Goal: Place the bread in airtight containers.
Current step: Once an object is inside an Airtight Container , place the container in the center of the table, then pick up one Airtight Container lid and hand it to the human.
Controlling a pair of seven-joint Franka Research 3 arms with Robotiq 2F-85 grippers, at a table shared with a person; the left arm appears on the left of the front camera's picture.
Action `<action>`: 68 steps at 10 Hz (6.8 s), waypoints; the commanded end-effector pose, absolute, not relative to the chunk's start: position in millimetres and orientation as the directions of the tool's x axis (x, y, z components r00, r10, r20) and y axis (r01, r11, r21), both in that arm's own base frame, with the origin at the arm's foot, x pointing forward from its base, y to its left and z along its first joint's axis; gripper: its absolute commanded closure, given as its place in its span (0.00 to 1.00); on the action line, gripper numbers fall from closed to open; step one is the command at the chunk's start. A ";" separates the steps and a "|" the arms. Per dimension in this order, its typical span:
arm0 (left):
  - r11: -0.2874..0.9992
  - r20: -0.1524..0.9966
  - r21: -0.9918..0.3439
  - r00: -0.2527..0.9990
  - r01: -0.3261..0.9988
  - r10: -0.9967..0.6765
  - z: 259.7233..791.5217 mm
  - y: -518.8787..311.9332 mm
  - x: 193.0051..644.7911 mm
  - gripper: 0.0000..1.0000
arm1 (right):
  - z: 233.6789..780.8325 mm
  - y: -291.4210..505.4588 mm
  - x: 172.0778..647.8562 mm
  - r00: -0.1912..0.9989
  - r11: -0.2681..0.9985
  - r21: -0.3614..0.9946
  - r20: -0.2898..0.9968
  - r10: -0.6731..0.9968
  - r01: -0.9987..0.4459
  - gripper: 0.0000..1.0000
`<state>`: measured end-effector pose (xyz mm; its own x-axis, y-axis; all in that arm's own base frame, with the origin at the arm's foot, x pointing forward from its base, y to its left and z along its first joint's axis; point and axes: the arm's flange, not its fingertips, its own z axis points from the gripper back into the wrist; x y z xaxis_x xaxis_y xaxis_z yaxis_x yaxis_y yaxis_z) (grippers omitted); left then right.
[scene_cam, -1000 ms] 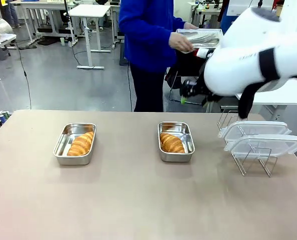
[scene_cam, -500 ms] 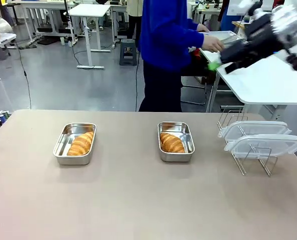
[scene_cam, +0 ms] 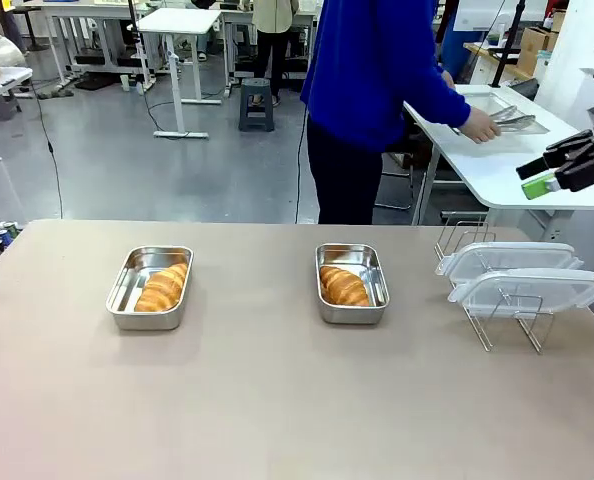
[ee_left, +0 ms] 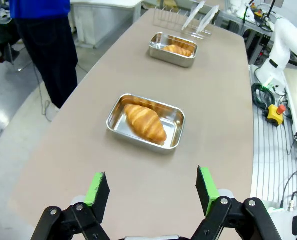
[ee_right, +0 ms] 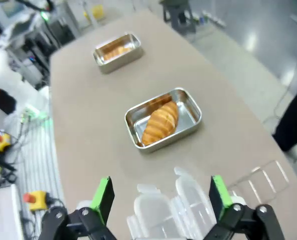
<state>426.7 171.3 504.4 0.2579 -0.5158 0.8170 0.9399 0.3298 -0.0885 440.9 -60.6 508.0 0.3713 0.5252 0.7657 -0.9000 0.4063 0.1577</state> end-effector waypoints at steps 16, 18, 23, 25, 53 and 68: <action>0.314 0.815 -0.083 0.245 0.946 -0.524 504.9 171.1 425.1 0.09 | 494.9 -56.5 430.6 0.241 0.284 0.057 0.703 0.669 -0.957 0.00; 0.314 0.815 -0.083 0.245 0.946 -0.524 504.9 171.1 425.1 0.09 | 490.6 -32.0 426.0 0.110 0.138 -0.018 0.505 0.856 -0.990 0.00; 0.314 0.815 -0.083 0.245 0.946 -0.524 504.9 171.1 425.1 0.09 | 476.5 -13.9 399.9 0.078 0.081 0.000 0.226 0.971 -0.997 0.00; 0.314 0.815 -0.083 0.245 0.946 -0.524 504.9 171.1 425.1 0.09 | 467.4 -12.8 392.0 0.101 0.101 0.007 0.171 0.980 -0.995 0.00; 0.314 0.815 -0.083 0.245 0.946 -0.524 504.9 171.1 425.1 0.09 | 625.7 8.5 364.3 0.002 0.053 -0.368 0.138 0.990 -0.928 1.00; 0.314 0.815 -0.083 0.245 0.946 -0.524 504.9 171.1 425.1 0.09 | 637.9 85.0 548.4 -0.620 -0.514 -0.554 0.005 0.784 -0.654 1.00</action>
<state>427.1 171.3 503.8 0.2592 -0.5161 0.8164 0.9399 0.3294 -0.0902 552.3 79.1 635.9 -0.6204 0.7839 0.0248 -0.6549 -0.5003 -0.5664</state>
